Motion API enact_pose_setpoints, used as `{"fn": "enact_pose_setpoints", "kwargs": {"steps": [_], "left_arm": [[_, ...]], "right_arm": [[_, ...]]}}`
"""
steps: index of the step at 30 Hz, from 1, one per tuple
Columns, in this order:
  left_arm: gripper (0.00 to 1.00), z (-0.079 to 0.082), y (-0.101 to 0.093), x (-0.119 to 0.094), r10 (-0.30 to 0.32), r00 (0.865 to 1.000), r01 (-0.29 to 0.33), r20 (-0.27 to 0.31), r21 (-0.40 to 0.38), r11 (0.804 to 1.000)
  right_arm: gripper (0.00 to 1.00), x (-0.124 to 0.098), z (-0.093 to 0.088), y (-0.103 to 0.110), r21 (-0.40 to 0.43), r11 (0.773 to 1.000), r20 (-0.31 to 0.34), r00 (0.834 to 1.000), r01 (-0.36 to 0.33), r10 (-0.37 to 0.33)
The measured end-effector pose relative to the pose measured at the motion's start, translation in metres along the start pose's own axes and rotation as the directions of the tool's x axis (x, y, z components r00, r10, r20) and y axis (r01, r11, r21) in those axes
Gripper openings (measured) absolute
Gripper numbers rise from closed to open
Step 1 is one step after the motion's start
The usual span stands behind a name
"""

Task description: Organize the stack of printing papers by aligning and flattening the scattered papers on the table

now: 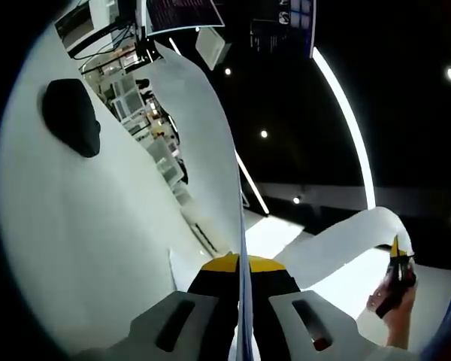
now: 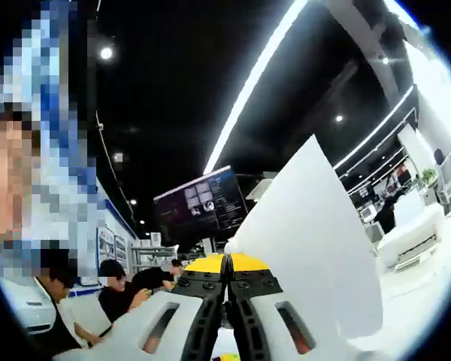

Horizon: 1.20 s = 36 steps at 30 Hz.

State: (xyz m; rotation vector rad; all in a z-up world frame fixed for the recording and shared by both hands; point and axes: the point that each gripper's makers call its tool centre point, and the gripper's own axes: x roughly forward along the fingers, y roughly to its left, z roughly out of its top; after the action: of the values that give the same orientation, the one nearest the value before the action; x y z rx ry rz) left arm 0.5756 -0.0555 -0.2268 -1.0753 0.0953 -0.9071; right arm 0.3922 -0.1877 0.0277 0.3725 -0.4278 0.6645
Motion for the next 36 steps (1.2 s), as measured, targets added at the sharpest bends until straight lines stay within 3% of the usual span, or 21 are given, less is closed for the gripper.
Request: {"fn": "enact_pose_setpoints", "kwargs": {"steps": [5, 6, 9, 13, 15, 19, 22, 28, 36], "left_arm": [[0.06, 0.000, -0.001, 0.000, -0.001, 1.000, 0.001, 0.001, -0.002, 1.000], [0.06, 0.000, -0.001, 0.000, -0.001, 1.000, 0.001, 0.001, -0.003, 1.000], [0.06, 0.001, 0.000, -0.001, -0.001, 1.000, 0.001, 0.004, -0.010, 1.000], [0.06, 0.002, 0.001, -0.001, 0.002, 1.000, -0.002, 0.009, -0.012, 1.000], [0.06, 0.001, 0.000, -0.001, -0.001, 1.000, 0.001, 0.007, -0.009, 1.000], [0.06, 0.001, 0.000, -0.002, -0.001, 1.000, 0.001, 0.005, -0.008, 1.000], [0.06, 0.002, 0.000, -0.002, -0.001, 1.000, 0.001, 0.007, -0.011, 1.000], [0.06, 0.001, 0.001, -0.001, 0.002, 1.000, -0.002, 0.004, -0.011, 1.000], [0.06, 0.001, 0.001, -0.001, 0.001, 1.000, -0.001, -0.001, -0.008, 1.000]], "right_arm": [[0.00, -0.008, -0.016, 0.023, 0.089, 0.986, 0.031, 0.990, -0.143, 0.141], [0.00, -0.009, -0.019, 0.022, 0.092, 0.985, 0.029, 0.990, -0.144, 0.141], [0.00, -0.022, -0.056, 0.016, 0.136, 0.978, -0.037, 0.986, -0.155, 0.161], [0.00, -0.048, -0.110, -0.007, 0.198, 0.978, -0.119, 0.989, -0.067, 0.092], [0.00, -0.065, -0.134, -0.028, 0.233, 0.972, -0.157, 0.987, 0.014, 0.023], [0.00, -0.086, -0.162, -0.058, 0.266, 0.956, -0.217, 0.974, 0.127, -0.070], [0.00, -0.096, -0.182, -0.079, 0.253, 0.943, -0.275, 0.951, 0.216, -0.144], [0.00, -0.097, -0.201, -0.097, 0.233, 0.924, -0.309, 0.925, 0.302, -0.224], [0.00, -0.092, -0.215, -0.104, 0.201, 0.921, -0.332, 0.908, 0.334, -0.257]]}}
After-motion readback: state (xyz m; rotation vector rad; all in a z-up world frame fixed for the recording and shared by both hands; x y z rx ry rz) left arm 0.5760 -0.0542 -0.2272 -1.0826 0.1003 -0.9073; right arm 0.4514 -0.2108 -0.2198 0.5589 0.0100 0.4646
